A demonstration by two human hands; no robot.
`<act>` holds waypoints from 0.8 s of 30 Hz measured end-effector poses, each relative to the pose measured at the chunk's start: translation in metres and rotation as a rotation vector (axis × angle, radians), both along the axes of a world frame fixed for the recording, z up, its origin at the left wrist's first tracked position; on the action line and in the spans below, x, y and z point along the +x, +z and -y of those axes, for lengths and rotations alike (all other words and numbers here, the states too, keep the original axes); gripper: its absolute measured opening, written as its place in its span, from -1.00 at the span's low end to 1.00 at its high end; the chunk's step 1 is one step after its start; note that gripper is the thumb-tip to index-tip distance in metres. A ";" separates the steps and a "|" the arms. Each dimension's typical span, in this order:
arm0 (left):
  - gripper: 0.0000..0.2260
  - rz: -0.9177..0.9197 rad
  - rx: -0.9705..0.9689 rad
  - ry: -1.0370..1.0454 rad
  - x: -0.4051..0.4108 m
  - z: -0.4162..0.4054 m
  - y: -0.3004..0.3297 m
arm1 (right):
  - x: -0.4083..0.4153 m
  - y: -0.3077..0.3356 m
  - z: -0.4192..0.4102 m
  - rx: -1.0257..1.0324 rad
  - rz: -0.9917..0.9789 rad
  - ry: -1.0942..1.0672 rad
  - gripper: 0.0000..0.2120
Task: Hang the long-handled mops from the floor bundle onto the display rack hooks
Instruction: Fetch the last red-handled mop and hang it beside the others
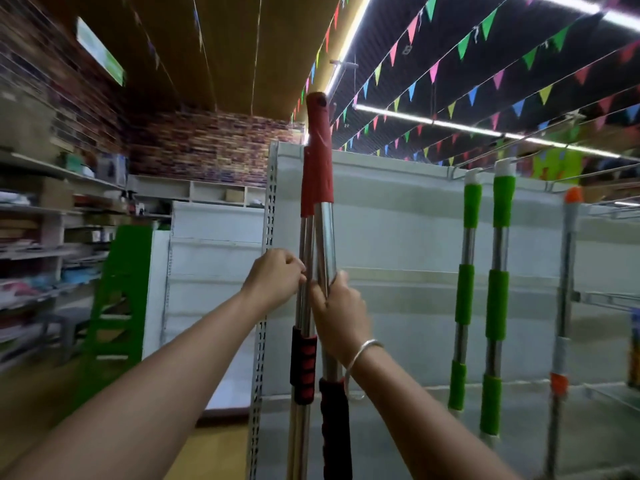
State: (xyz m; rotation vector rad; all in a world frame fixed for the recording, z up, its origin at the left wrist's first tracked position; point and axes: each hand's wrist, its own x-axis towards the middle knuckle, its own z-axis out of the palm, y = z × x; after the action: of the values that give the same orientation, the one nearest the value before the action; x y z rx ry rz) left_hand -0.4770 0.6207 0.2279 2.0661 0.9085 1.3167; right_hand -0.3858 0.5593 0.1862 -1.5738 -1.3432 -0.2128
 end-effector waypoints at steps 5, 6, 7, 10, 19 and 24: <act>-0.74 -0.032 0.025 -0.012 0.006 0.002 -0.003 | 0.003 0.007 0.007 0.051 0.010 -0.001 -0.68; -0.73 -0.034 0.033 -0.013 0.007 0.003 -0.003 | 0.004 0.009 0.008 0.065 0.005 0.009 -0.69; -0.73 -0.036 0.038 -0.015 0.008 0.004 -0.003 | 0.004 0.011 0.009 0.073 0.001 0.013 -0.69; -0.75 -0.044 0.049 -0.012 0.013 0.004 -0.006 | 0.004 0.013 0.010 0.067 0.004 0.016 -0.69; -0.74 -0.030 0.044 -0.013 0.009 0.000 -0.006 | 0.003 -0.001 -0.001 0.072 -0.035 0.002 -0.72; -0.75 -0.044 0.046 -0.002 0.011 -0.005 -0.008 | 0.003 0.000 -0.009 0.058 -0.048 0.006 -0.71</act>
State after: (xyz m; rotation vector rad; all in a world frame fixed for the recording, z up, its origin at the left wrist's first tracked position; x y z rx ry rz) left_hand -0.4659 0.6257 0.2199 2.1376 0.9027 1.3073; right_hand -0.3824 0.5679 0.1857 -1.5174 -1.2939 -0.2074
